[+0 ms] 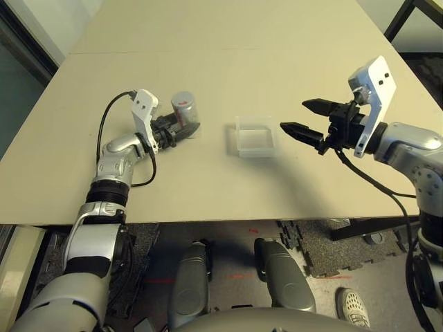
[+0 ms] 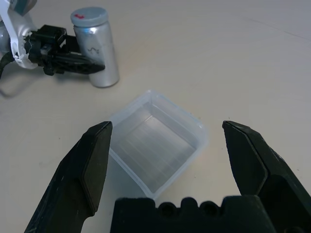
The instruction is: Pour the medicine from the bottle into the box.
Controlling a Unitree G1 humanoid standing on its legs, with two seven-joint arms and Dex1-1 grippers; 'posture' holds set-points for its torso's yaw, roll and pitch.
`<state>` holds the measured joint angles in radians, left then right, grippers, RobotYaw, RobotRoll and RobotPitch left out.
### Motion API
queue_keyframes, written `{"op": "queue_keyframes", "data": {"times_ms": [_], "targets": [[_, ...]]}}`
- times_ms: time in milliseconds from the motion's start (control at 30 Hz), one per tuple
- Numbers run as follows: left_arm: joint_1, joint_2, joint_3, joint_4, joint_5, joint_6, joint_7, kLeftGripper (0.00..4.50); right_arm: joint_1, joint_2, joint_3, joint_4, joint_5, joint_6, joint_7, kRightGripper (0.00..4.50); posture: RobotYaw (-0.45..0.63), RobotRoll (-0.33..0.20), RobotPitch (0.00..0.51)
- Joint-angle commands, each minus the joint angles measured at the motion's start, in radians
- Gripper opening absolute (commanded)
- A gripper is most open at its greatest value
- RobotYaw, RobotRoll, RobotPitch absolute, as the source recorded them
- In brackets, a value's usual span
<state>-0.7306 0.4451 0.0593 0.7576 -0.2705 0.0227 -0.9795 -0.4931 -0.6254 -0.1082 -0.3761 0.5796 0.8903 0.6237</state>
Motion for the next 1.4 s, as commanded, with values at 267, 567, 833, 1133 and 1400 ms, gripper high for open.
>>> {"op": "queue_keyframes", "data": {"times_ms": [267, 567, 833, 1133, 1400], "targets": [[-0.034, -0.008, -0.015, -0.051, 0.004, -0.012, -0.081, 2.53, -0.033, 0.019, 0.022, 0.013, -0.010, -0.018, -0.011, 4.50, -0.19, 0.000, 0.166], [-0.094, -0.058, -0.064, -0.094, 0.014, 0.037, -0.115, 2.53, -0.143, 0.106, 0.107, 0.038, -0.017, -0.015, -0.027, 4.50, -0.18, 0.000, 0.158], [-0.133, -0.122, -0.118, -0.087, 0.031, 0.045, -0.132, 2.53, -0.233, 0.178, 0.168, 0.123, -0.070, -0.062, -0.041, 4.50, -0.18, 0.000, 0.153], [-0.140, -0.170, -0.149, -0.108, 0.037, 0.056, -0.144, 2.53, -0.275, 0.218, 0.204, 0.189, -0.137, -0.113, -0.036, 4.50, -0.19, 0.000, 0.153], [-0.138, -0.187, -0.156, -0.146, 0.030, 0.082, -0.146, 2.53, -0.280, 0.229, 0.214, 0.204, -0.172, -0.128, -0.022, 4.50, -0.19, 0.000, 0.154]]}}
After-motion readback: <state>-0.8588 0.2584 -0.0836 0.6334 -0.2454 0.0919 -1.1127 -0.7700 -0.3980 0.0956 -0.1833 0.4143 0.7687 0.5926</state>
